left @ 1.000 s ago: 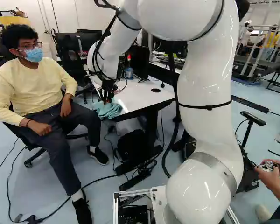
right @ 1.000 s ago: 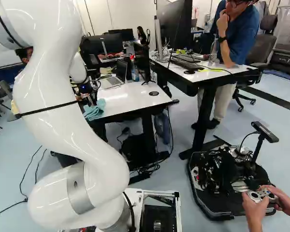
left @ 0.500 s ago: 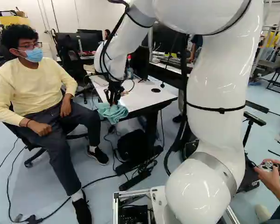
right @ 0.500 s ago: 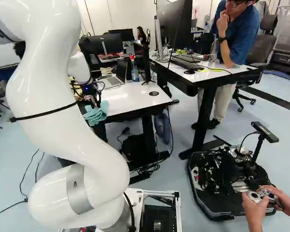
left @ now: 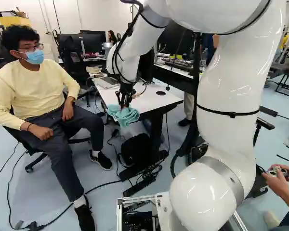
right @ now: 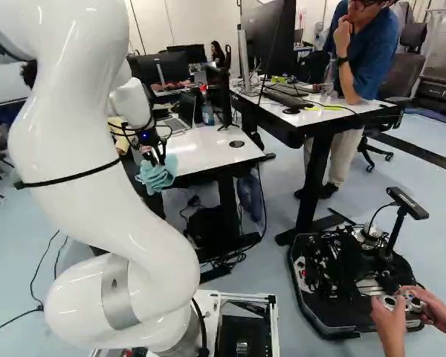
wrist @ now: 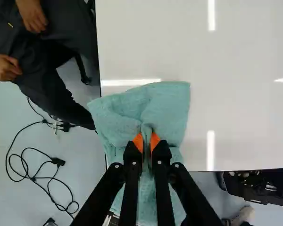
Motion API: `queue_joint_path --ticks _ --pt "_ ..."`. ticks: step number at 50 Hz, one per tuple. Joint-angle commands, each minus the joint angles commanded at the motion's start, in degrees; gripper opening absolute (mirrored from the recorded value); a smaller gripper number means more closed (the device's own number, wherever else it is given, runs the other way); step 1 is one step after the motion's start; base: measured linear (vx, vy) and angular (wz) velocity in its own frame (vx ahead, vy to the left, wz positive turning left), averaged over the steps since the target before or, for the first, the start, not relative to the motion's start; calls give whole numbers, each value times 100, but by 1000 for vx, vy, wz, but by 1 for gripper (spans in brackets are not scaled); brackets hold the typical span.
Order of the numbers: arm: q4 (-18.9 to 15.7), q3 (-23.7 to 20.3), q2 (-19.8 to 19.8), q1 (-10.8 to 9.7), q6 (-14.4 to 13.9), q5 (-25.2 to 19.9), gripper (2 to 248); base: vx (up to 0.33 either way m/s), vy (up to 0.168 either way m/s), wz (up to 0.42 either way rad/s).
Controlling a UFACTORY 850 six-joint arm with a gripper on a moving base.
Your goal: Clean the table with the green towel
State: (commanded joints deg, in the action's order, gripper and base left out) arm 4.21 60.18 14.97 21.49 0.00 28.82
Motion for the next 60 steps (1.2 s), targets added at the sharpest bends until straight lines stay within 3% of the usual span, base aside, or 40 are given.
queue_joint_path --ticks 22,41,60 --pt "0 610 487 -156 0 0 39 0 0 0" --pt "0 1150 900 34 0 0 39 0 0 0" --pt "0 1227 944 105 0 0 39 0 0 0"
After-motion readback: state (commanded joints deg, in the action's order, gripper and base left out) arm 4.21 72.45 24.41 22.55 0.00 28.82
